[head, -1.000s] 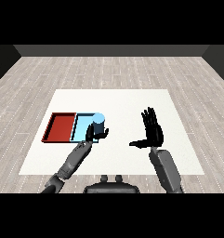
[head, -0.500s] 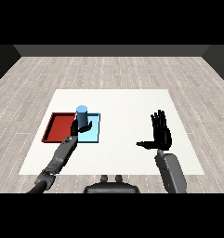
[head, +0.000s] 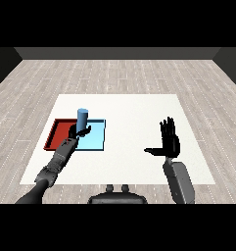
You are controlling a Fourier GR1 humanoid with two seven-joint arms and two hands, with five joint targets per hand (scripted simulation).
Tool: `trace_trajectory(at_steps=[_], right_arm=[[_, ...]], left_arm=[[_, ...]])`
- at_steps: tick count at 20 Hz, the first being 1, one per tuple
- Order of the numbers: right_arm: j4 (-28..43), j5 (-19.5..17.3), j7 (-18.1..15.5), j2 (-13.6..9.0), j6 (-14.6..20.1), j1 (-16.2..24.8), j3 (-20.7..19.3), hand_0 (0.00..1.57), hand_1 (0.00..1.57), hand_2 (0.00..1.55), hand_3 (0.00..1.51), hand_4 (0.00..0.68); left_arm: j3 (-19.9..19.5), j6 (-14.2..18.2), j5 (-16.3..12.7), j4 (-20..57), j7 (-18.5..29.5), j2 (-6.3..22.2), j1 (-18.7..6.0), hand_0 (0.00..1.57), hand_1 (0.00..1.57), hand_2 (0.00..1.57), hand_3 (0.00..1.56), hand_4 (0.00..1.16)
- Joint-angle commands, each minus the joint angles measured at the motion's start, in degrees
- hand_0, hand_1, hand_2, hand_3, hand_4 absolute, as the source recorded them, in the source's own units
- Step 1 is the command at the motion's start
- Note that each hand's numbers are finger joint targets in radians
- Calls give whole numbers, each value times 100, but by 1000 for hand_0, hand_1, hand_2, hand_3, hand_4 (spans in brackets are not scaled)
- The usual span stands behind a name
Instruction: Pick the blue can and put it in the blue box
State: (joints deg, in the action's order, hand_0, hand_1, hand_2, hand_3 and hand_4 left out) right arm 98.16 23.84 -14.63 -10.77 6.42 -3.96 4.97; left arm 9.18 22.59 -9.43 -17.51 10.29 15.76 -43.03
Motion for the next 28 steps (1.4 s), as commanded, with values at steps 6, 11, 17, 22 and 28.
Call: trace_trajectory(at_steps=[6, 11, 17, 22, 28], right_arm=[[-797, -75, -48, 48, 8, -382, -221, 0, 0, 0, 0, 0], [-631, 282, -162, -11, -431, -83, -376, 0, 0, 0, 0, 0], [-1015, 119, -386, 109, -457, -304, -340, 0, 0, 0, 0, 0], [-577, 103, -130, 144, -283, -268, -325, 0, 0, 0, 0, 0], [-655, 201, -282, 239, -517, -265, -270, 0, 0, 0, 0, 0]], left_arm=[[269, 36, 555, 1436, -419, -308, -301, 1384, 1384, 1298, 1003, 875], [169, -252, 516, 1682, -826, -464, -461, 1537, 1537, 1418, 337, 835], [178, -620, 592, 1734, -679, -429, -176, 317, 317, 383, 467, 774], [124, 448, 645, 1581, -438, -452, -71, 0, 0, 0, 0, 0], [-622, 1657, -7, 540, 876, -395, -120, 0, 0, 0, 0, 0]])
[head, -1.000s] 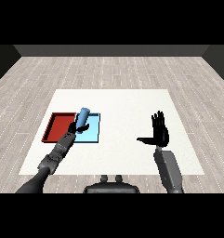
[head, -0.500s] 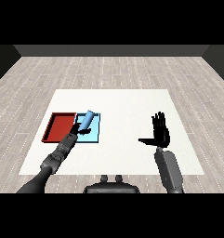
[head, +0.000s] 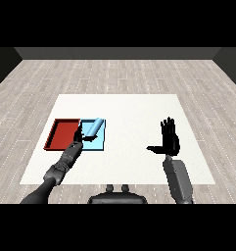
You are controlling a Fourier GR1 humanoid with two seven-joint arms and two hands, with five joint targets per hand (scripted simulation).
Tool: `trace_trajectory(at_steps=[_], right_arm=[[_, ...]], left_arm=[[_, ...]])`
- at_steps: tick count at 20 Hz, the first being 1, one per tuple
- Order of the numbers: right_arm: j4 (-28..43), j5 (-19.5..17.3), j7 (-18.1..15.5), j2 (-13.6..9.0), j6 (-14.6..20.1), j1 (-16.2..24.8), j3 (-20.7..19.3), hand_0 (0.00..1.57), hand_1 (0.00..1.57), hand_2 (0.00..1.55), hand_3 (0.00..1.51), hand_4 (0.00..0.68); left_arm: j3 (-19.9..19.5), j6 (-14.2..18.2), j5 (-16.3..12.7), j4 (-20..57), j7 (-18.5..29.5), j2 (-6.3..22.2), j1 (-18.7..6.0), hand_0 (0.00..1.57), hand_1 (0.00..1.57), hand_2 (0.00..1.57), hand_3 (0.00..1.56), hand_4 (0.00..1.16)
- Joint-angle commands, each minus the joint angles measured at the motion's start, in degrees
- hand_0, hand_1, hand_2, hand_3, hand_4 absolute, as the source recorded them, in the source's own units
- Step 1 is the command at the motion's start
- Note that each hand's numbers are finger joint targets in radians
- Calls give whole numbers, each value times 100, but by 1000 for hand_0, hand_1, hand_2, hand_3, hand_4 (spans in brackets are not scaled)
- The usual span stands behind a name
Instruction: Pick the blue can and put it in the blue box
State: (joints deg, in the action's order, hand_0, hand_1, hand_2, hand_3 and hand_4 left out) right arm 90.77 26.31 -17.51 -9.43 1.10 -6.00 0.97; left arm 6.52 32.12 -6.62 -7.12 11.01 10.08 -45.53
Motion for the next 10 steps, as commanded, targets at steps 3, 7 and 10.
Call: trace_trajectory(at_steps=[3, 7, 10], right_arm=[[-78, -7, -40, 28, -40, -77, -16, 0, 0, 0, 0, 0], [2, -28, 138, 36, 18, -105, 64, 0, 0, 0, 0, 0], [203, -118, 79, -158, -91, 339, 33, 0, 0, 0, 0, 0]], left_arm=[[-492, 524, -389, -1225, 1795, 145, 271, 0, 0, 0, 0, 0], [-436, -404, -500, -2293, 2838, 8, 760, 0, 0, 0, 0, 0], [-343, -1031, -647, -3076, 3190, -85, 1173, 0, 0, 0, 0, 0]])
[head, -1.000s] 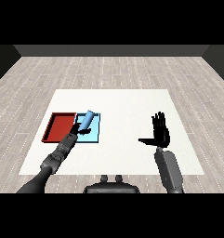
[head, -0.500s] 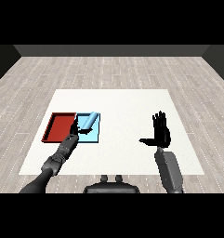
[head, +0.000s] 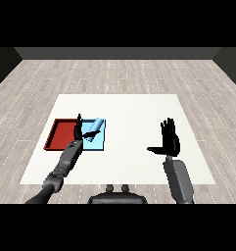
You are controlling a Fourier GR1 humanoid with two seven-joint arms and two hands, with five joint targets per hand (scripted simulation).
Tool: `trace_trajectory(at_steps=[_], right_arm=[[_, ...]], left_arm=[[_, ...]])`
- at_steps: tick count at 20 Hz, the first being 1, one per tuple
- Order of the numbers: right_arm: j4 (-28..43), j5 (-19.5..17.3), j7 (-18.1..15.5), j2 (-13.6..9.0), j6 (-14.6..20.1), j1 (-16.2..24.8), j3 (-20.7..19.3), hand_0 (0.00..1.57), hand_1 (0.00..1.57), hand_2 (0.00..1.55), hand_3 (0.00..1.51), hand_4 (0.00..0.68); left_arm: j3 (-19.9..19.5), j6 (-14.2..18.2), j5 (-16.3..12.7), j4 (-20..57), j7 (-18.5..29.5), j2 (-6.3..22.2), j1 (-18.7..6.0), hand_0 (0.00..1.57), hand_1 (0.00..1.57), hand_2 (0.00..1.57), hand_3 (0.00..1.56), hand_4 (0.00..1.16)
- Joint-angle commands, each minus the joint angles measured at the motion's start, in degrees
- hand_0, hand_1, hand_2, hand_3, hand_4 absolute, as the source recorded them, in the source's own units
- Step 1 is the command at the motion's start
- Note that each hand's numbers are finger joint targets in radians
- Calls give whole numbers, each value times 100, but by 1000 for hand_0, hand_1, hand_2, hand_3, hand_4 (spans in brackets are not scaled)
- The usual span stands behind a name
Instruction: Pick the blue can and put it in the blue box
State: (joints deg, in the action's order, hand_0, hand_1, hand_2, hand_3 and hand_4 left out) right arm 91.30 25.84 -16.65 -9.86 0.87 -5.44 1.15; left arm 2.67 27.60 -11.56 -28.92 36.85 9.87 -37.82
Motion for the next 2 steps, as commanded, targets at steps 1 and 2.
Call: trace_trajectory(at_steps=[1, 2], right_arm=[[93, -117, 180, -172, 65, 55, -19, 0, 0, 0, 0, 0], [130, -55, 239, -179, -38, 55, 29, 0, 0, 0, 0, 0]], left_arm=[[72, -712, -232, -1157, 946, -256, 824, 0, 0, 0, 0, 0], [180, -705, -195, -1574, 719, -110, 883, 0, 0, 0, 0, 0]])
